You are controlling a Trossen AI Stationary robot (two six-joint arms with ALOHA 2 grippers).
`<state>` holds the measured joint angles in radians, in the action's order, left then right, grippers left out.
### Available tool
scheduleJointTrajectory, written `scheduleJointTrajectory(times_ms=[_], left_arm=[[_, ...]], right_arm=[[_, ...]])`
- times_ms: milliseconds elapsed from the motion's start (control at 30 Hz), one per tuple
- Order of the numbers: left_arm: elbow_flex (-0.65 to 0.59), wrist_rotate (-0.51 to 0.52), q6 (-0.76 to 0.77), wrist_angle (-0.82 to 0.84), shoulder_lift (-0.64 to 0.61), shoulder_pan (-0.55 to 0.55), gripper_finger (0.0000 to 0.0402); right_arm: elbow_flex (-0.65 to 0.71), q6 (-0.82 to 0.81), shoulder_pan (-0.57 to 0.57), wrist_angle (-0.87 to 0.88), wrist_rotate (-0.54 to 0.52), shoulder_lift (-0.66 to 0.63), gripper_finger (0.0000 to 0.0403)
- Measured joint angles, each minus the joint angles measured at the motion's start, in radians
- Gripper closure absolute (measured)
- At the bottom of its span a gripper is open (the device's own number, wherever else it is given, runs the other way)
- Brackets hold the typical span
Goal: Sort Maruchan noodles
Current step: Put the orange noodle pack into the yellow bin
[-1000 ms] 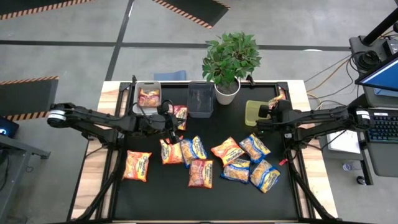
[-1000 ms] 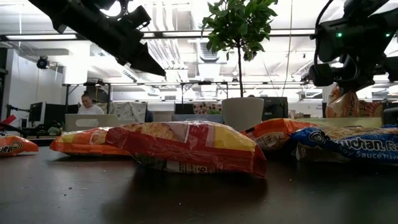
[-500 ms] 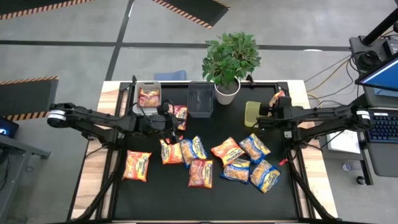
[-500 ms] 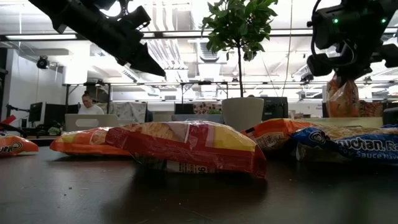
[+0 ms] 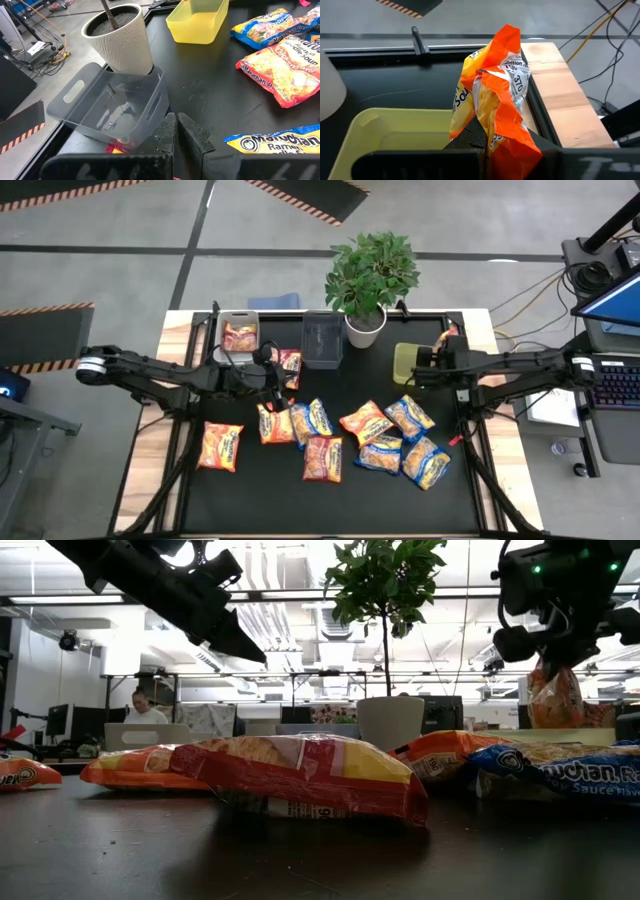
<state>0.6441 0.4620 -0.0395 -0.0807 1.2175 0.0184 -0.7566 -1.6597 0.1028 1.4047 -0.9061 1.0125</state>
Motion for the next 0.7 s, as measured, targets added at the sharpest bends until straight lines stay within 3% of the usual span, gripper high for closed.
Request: scheduleJointTrajectory(times_ms=[700], left_arm=[[0.0, 0.0, 0.001, 0.0, 0.0, 0.0, 0.0402]], right_arm=[[0.118, -0.094, 0.0, -0.113, -0.029, 0.204, 0.039]])
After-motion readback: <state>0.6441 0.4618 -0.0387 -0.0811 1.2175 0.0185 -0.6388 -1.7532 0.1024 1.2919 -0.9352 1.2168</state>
